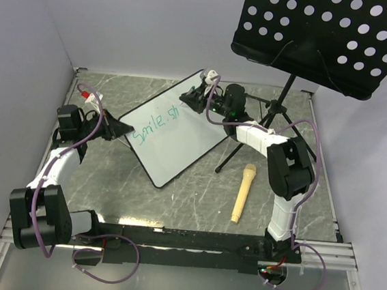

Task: Write a sentence on the whiteboard
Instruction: Pick up the sentence from the whiteboard.

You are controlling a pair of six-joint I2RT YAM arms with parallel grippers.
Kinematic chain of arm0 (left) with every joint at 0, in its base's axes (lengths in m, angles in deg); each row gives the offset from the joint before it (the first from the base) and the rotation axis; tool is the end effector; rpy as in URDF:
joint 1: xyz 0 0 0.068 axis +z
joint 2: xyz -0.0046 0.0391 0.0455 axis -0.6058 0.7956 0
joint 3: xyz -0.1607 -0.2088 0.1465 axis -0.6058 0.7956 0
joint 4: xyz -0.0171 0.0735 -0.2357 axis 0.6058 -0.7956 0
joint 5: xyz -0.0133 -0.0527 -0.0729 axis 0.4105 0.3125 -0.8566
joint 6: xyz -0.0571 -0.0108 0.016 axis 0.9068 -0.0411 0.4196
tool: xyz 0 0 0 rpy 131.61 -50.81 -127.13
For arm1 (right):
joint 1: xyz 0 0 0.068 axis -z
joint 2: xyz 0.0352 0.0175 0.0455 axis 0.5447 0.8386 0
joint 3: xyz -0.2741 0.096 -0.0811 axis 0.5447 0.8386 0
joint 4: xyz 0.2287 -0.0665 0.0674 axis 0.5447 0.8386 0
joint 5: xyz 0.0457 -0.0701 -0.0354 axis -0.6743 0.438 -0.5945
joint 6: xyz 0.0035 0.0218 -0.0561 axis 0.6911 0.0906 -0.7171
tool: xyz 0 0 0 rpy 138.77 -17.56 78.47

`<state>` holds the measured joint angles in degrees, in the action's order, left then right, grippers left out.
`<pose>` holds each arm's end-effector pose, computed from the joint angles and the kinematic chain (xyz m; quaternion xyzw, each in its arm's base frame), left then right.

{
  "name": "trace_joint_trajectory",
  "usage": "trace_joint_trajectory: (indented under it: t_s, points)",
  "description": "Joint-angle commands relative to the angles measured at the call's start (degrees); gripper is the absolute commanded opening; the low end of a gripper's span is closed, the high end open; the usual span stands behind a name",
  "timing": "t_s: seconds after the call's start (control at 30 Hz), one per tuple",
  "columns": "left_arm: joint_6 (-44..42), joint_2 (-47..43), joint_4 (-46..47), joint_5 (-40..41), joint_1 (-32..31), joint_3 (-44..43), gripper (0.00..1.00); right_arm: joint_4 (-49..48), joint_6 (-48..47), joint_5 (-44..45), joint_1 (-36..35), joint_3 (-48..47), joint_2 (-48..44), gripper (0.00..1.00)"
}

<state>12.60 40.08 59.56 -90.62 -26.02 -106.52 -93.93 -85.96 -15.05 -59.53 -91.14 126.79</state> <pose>0.2424 0.0111 0.2847 0.0148 0.7820 -0.4396 0.4417 0.3941 0.2300 0.3187 -0.4100 0.5487 0.3840 0.6192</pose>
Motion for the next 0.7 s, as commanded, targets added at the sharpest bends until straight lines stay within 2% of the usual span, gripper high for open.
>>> trace_joint_trajectory:
  t_s: [0.0,0.67]
  points:
    - [-16.56,2.05,-4.52,8.53,-0.9,0.55,0.01,-2.13,-0.42,0.56,-0.55,-3.3,1.04,0.0]
    - [-16.73,2.23,-4.61,7.83,-0.9,0.55,0.01,-1.34,0.38,1.26,-1.16,-6.11,3.32,0.0]
